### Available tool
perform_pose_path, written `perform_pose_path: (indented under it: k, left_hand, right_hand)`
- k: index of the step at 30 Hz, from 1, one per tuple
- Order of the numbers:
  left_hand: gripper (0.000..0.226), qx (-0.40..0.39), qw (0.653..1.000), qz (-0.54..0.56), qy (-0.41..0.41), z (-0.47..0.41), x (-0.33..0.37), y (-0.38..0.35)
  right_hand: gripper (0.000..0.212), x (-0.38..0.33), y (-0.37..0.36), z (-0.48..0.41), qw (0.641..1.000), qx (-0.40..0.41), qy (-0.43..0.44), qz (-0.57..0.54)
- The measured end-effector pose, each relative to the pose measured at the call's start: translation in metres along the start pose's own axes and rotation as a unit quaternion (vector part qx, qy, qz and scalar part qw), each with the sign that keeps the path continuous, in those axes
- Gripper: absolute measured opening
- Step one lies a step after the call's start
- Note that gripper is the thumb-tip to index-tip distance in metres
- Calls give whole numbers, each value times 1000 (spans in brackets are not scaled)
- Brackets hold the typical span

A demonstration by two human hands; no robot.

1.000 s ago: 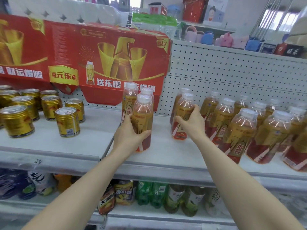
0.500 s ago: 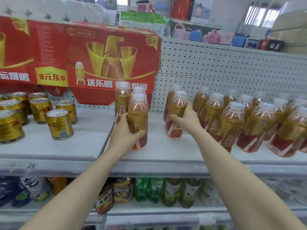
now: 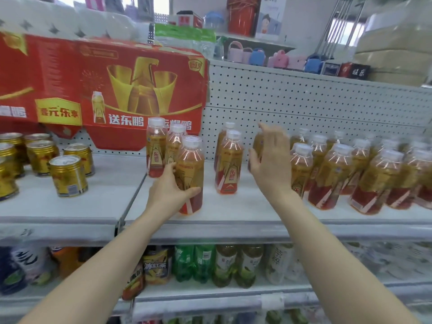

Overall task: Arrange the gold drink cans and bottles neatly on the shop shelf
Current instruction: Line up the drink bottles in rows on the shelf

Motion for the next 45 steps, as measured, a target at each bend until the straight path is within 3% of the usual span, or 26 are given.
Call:
perform_pose_path:
  k: [4, 9, 16, 22, 31, 38, 45]
  left_hand:
    - [78, -31, 999, 24, -24, 14, 41, -27]
    - [80, -51, 998, 40, -27, 18, 76, -61]
    - [85, -26, 999, 27, -24, 22, 88, -76]
    - [85, -127, 987, 96, -12, 27, 77, -92]
    - [78, 38, 999, 12, 33, 35, 78, -86]
    - [78, 62, 997, -10, 38, 37, 78, -86]
    - [79, 19, 1000, 2, -4, 36, 75, -82]
  right_hand:
    - [59, 44, 49, 7, 993, 38, -57, 101]
    - [73, 92, 49, 30, 978, -81, -193, 8]
    - [68, 100, 52, 33, 973, -110, -201, -10]
    - [68, 102, 53, 32, 974, -112, -194, -21]
    - [69, 100, 56, 31, 976, -115, -181, -34]
    - [69, 101, 56, 30, 973, -131, -183, -58]
    - [64, 105, 54, 26, 975, -131, -178, -23]
Point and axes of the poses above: each hand's wrist, its own z-axis away from the middle knuckle, its own y-axis out of the back of the hand, x = y × z, the point moved 8 cm from there along -z, towards the middle knuckle, and after that the axes turned 13 degrees about -z, right-handed, at the moved point
